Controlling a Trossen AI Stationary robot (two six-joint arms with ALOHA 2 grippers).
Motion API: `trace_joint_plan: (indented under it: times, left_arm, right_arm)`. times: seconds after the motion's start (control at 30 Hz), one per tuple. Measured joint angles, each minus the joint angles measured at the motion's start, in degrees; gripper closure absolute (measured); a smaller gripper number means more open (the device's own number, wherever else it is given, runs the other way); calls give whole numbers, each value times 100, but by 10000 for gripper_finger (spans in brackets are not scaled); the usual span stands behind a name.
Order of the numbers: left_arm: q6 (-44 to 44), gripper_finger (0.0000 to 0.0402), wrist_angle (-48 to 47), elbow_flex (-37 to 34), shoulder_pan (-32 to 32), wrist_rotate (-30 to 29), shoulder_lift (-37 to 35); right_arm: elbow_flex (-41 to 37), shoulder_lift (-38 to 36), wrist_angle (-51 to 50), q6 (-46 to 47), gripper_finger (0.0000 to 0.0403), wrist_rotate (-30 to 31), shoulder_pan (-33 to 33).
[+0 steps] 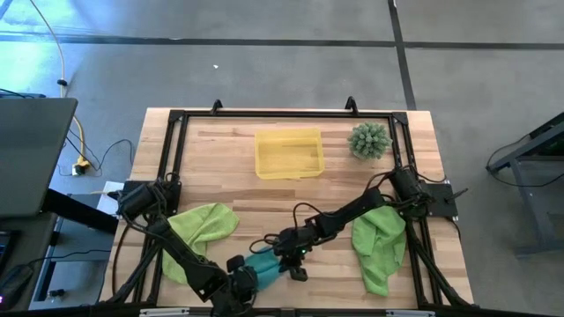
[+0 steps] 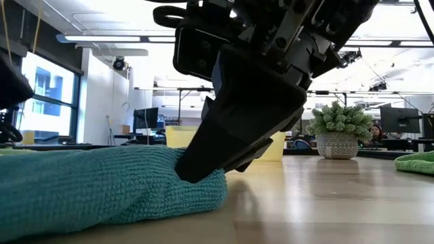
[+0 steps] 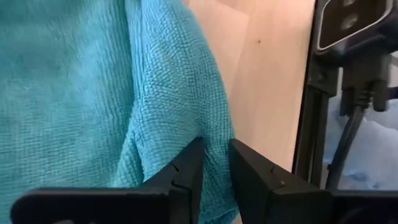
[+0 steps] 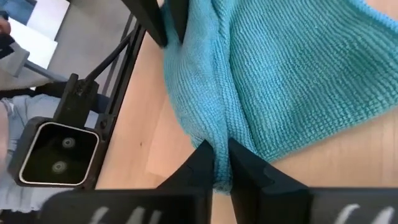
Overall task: Roll microfiber towels into tight, uniform cylinder then place into a basket
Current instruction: Roll the blue microfiber cloth
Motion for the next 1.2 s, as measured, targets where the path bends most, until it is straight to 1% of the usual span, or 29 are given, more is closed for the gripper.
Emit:
trace_joint_plan:
  times: [0.07, 0.17, 0.3, 0.43, 0.57, 0.63, 0.67, 0.73, 0.8, 0.87, 1.0, 1.07, 1.1, 1.17, 1.2]
  left_arm:
    - [-133, 341, 18, 11, 0, 91, 61]
    - [-259, 346, 22, 13, -5, 103, 124]
    - [-267, 348, 19, 9, -17, 115, 132]
    - [-283, 348, 18, 5, -26, 128, 138]
    - [-285, 348, 12, 1, -28, 129, 144]
    - [-282, 348, 2, 1, -28, 133, 145]
    - [-285, 348, 2, 1, -28, 131, 147]
    - [-283, 348, 2, -2, -28, 138, 147]
    - [-284, 348, 3, -2, -30, 135, 147]
    - [-285, 348, 5, -4, -30, 133, 147]
    - [-366, 348, 5, -4, -32, 131, 147]
    - [-403, 348, 5, -6, -32, 131, 147]
    - [-411, 348, 5, -6, -32, 131, 147]
    - [-414, 348, 5, -6, -32, 131, 147]
    - [-414, 348, 5, -6, -32, 131, 147]
  right_arm:
    - [0, 0, 32, -208, 354, -15, 0]
    - [60, -13, -63, -780, 329, -36, -5]
    - [320, -184, -792, -1568, 306, 6, -20]
    - [644, -426, -1731, -2472, 295, 54, -12]
    - [738, -513, -1919, -3199, 293, 157, 194]
    - [738, -516, -1962, -3592, 293, 478, 392]
    - [737, -518, -1986, -3790, 293, 746, 494]
    - [737, -522, -2016, -4202, 293, 1425, 719]
    - [737, -523, -2045, -4611, 293, 2309, 935]
    - [737, -527, -2058, -4871, 293, 3067, 1133]
    - [737, -531, -2189, -4975, 293, 4220, 1429]
    - [739, -531, -2267, -4840, 293, 4594, 1542]
    - [739, -533, -2307, -4722, 293, 4649, 1594]
    - [739, -533, -2331, -4322, 293, 4546, 1687]
    - [739, -533, -2293, -4154, 293, 4363, 1730]
